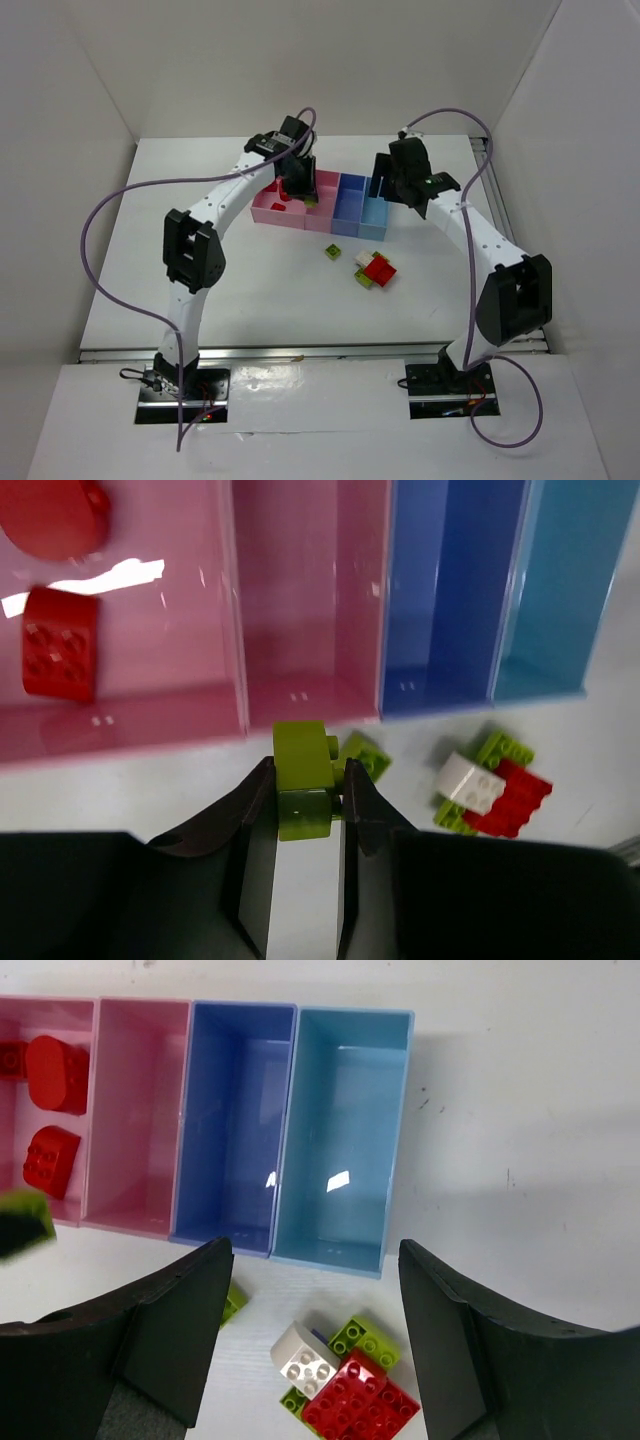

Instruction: Sort the legos into containers by color

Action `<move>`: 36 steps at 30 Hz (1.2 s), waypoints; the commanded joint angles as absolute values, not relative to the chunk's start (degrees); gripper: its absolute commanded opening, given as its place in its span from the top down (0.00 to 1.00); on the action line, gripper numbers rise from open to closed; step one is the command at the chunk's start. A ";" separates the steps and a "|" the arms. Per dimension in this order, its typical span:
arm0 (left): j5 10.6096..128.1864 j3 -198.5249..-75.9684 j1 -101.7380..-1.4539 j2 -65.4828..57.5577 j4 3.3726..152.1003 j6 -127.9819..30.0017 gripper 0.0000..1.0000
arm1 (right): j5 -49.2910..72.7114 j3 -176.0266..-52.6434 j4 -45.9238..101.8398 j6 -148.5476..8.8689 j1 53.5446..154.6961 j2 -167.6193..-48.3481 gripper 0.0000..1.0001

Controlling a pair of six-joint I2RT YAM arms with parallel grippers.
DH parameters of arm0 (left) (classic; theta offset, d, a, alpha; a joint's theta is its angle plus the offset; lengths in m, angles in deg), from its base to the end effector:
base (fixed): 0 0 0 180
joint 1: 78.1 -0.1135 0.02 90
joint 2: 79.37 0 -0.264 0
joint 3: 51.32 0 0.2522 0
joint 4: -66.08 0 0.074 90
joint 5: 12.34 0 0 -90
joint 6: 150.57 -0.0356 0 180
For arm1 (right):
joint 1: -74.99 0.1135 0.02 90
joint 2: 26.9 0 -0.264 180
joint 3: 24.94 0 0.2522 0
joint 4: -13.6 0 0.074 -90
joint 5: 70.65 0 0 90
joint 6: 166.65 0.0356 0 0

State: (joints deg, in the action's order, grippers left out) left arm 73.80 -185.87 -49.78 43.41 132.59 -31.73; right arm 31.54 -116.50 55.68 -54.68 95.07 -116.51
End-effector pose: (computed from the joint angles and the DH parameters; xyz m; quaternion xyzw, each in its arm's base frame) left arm 0.4153 -0.2265 0.2975 0.0059 0.9525 -0.1730 0.2505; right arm 0.3345 0.1143 0.3160 0.0596 0.9008 0.0605 0.4258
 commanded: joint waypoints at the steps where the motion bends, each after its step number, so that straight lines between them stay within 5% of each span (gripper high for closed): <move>1: 71.16 -192.68 -52.16 49.19 133.19 -29.90 1.00 | 30.08 -114.91 54.69 -53.54 95.03 -113.21 0.25; 9: 69.05 -196.91 -52.78 53.26 126.87 -29.90 0.78 | 19.80 -108.94 52.95 -57.05 99.41 -111.98 0.25; 16: 66.67 -198.50 -52.78 54.93 126.25 -30.51 0.76 | 17.25 -106.64 51.45 -59.60 105.48 -114.26 0.25; 20: 66.15 -199.02 -52.78 55.54 125.72 -29.98 0.36 | 16.46 -108.48 50.30 -61.71 107.94 -117.68 0.27; 23: 66.15 -199.02 -52.78 54.41 125.19 -29.46 0.26 | 16.45 -110.51 50.83 -62.94 109.27 -121.47 0.27; 36: 67.38 -191.55 -60.86 37.72 125.19 -28.31 0.26 | 20.31 -111.74 49.07 -66.28 112.70 -132.10 0.20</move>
State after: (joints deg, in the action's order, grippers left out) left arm 67.27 -192.23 -57.45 46.67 126.32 -29.00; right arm 18.07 -109.44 51.37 -64.45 111.64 -129.71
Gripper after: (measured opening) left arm 0.743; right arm 0.798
